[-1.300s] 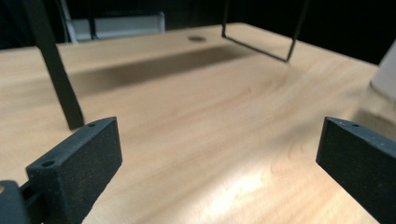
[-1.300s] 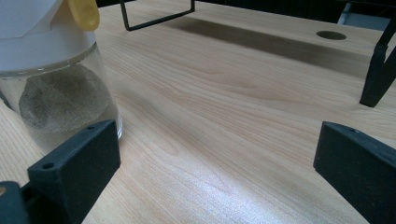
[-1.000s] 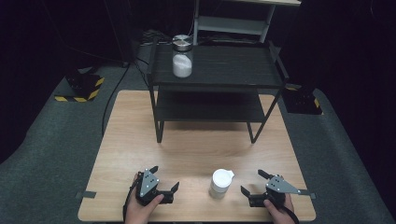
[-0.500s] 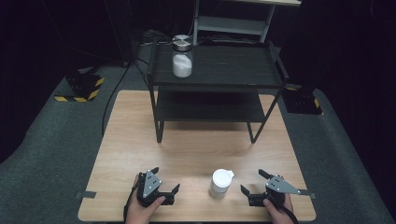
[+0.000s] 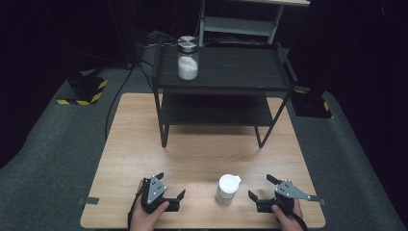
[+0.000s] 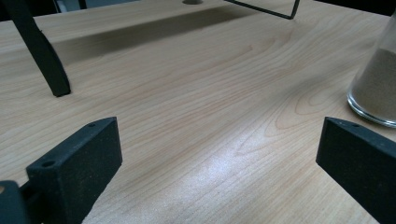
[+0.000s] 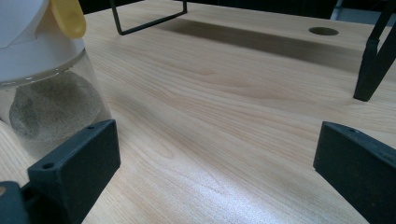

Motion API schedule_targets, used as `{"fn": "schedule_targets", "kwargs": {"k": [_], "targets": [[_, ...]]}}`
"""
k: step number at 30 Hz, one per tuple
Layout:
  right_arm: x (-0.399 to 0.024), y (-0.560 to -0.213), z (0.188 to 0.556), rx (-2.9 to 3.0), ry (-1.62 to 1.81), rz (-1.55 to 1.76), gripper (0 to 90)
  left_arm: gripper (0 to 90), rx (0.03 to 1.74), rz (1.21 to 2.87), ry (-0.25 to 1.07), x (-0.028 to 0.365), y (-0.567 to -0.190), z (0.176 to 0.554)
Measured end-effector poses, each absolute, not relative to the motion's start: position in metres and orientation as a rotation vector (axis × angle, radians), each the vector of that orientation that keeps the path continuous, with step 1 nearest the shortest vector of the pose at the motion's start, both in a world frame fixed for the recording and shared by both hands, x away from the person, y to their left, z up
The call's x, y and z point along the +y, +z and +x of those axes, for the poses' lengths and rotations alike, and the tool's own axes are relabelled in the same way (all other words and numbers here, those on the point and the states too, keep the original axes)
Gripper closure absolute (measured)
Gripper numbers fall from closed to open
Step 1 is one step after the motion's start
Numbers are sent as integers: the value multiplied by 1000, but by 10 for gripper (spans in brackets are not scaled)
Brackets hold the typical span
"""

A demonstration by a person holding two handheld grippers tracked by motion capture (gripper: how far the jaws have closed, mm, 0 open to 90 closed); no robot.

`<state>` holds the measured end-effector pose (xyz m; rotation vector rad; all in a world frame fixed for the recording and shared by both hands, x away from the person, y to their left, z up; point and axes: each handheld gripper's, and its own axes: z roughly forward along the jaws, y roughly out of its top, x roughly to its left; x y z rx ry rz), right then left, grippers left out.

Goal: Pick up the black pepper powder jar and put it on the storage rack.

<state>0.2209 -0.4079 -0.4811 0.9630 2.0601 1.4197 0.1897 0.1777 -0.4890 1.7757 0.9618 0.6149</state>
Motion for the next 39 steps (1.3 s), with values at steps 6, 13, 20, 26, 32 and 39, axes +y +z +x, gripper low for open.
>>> {"fn": "schedule_targets", "kwargs": {"k": [6,13,20,26,32,39], "targets": [[-406,-481,218,2061,1409,933,1,4,960,1798,638,173,-487,188],[-407,-482,216,2046,1412,945,1,4,958,1814,627,172,-485,190],[-409,-476,209,2010,1499,932,0,4,955,1817,626,172,-485,191],[-396,-475,207,2039,1517,885,0,4,951,1825,626,170,-485,191],[-386,-475,206,2069,1536,853,1,5,949,1824,626,171,-485,191],[-377,-476,206,2096,1563,818,3,5,941,1826,629,171,-485,191]]}}
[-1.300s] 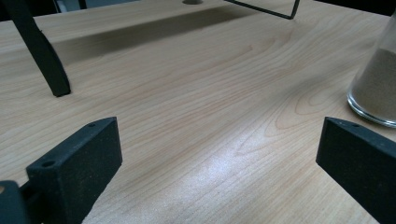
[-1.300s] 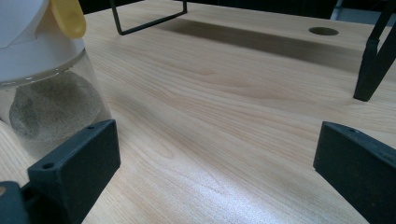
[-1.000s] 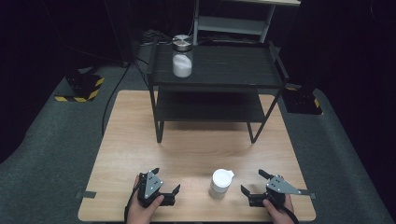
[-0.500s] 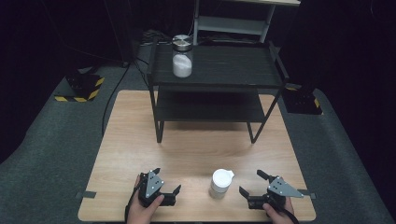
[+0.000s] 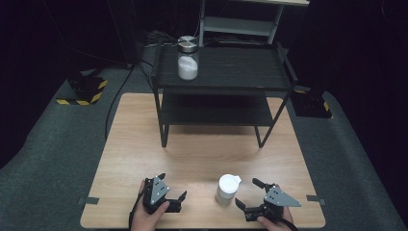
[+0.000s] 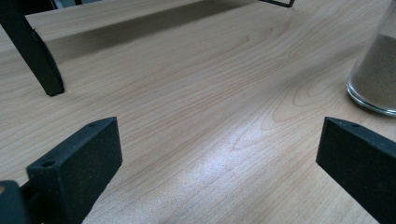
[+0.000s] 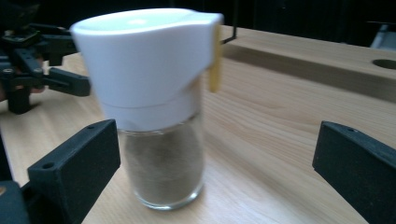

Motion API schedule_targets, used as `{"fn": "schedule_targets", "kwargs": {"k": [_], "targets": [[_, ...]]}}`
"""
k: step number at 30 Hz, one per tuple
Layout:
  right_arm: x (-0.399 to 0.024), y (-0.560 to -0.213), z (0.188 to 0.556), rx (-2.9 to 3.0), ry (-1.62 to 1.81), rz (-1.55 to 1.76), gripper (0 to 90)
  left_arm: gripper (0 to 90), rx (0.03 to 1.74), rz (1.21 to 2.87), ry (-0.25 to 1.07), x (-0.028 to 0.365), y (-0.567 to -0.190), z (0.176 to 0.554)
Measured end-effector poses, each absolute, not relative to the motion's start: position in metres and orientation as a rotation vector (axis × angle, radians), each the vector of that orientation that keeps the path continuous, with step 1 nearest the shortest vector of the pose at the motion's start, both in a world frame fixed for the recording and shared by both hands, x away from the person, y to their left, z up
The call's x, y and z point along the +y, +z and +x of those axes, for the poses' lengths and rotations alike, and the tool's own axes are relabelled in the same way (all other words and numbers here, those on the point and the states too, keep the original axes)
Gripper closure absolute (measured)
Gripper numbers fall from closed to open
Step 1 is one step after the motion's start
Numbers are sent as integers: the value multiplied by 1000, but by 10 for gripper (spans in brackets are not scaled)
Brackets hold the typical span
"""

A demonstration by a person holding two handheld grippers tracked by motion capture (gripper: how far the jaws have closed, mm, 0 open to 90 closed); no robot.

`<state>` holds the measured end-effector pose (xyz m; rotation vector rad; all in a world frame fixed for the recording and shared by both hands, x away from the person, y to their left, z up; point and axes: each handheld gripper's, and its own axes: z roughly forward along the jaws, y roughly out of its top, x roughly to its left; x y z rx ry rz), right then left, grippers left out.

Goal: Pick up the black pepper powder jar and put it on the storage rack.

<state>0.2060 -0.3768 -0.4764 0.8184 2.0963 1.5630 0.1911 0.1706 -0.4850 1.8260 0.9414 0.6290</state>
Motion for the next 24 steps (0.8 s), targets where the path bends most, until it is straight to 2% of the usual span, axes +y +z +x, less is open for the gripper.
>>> {"fn": "schedule_targets", "kwargs": {"k": [10,24], "targets": [[-347,-481,204,2124,1550,759,27,5,928,1825,633,170,-486,192],[-331,-490,207,2098,1565,772,140,5,919,1815,640,171,-487,189]]}}
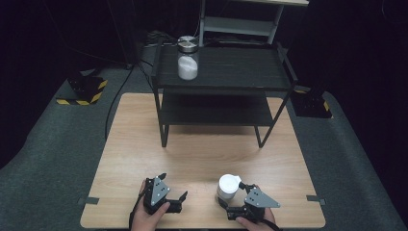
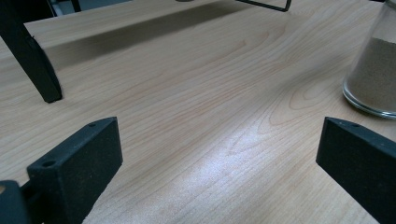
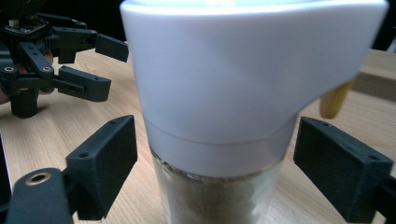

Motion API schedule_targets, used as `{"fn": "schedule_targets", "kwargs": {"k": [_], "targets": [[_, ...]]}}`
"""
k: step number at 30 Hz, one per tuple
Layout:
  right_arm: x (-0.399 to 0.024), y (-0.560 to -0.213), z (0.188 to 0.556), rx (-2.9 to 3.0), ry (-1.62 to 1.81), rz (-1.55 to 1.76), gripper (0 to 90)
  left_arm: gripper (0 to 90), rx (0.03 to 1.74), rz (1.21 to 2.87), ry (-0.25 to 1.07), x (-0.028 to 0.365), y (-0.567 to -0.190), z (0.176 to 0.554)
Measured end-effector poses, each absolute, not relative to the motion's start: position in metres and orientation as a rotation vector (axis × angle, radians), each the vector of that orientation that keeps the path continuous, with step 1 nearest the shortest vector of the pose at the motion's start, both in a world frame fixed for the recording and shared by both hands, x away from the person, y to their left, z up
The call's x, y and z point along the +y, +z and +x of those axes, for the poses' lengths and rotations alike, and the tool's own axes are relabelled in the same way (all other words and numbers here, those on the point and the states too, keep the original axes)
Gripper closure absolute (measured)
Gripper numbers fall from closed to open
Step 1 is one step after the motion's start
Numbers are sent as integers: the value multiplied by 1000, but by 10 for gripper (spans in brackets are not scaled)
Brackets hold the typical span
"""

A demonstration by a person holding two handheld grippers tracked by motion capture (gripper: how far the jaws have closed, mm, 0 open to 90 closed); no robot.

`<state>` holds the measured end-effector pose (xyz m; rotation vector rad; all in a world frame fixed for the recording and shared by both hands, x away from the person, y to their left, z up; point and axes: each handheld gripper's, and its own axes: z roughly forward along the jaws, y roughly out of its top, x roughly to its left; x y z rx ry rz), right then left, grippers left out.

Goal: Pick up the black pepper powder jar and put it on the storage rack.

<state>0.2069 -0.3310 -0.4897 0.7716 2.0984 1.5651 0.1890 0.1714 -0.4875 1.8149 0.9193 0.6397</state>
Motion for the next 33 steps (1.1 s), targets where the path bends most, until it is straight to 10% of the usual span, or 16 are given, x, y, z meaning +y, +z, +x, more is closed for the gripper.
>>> {"fn": "schedule_targets", "kwargs": {"k": [33], "targets": [[-323,-495,197,2015,1586,798,303,5,934,1794,646,174,-489,184]]}}
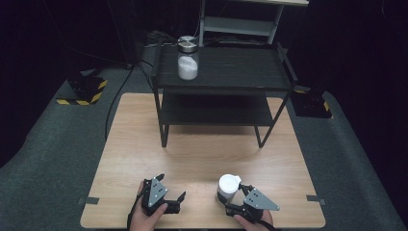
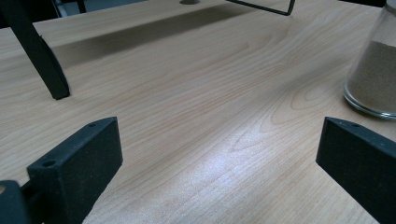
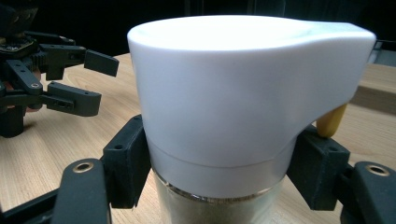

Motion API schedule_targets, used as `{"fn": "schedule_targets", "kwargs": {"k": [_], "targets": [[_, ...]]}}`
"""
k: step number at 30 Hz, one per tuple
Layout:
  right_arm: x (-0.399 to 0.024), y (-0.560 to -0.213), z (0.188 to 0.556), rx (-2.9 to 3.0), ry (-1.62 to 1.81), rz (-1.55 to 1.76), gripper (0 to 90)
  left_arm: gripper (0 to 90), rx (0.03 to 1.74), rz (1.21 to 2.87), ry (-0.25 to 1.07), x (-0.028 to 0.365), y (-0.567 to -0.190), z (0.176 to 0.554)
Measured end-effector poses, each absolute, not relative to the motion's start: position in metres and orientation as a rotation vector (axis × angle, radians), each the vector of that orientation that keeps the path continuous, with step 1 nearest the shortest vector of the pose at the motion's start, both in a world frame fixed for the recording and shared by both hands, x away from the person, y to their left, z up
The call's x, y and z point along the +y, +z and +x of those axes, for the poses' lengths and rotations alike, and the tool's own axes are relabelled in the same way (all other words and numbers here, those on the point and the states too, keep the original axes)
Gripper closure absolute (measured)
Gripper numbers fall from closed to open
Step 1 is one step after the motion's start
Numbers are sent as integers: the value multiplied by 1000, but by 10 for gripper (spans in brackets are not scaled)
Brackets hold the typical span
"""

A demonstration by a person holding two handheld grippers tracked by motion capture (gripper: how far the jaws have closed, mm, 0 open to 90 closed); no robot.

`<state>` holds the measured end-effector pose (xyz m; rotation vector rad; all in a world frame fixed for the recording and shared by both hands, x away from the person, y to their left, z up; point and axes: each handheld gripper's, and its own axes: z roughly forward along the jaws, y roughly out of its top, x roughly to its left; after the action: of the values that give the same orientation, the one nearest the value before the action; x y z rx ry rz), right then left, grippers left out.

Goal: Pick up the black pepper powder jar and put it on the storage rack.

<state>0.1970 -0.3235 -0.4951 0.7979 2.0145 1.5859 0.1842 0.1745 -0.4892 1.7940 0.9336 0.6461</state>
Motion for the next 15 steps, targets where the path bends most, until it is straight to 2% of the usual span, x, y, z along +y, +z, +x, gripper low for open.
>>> {"fn": "schedule_targets", "kwargs": {"k": [15], "targets": [[-332,-490,198,2005,1572,821,305,5,935,1792,648,174,-489,184]]}}
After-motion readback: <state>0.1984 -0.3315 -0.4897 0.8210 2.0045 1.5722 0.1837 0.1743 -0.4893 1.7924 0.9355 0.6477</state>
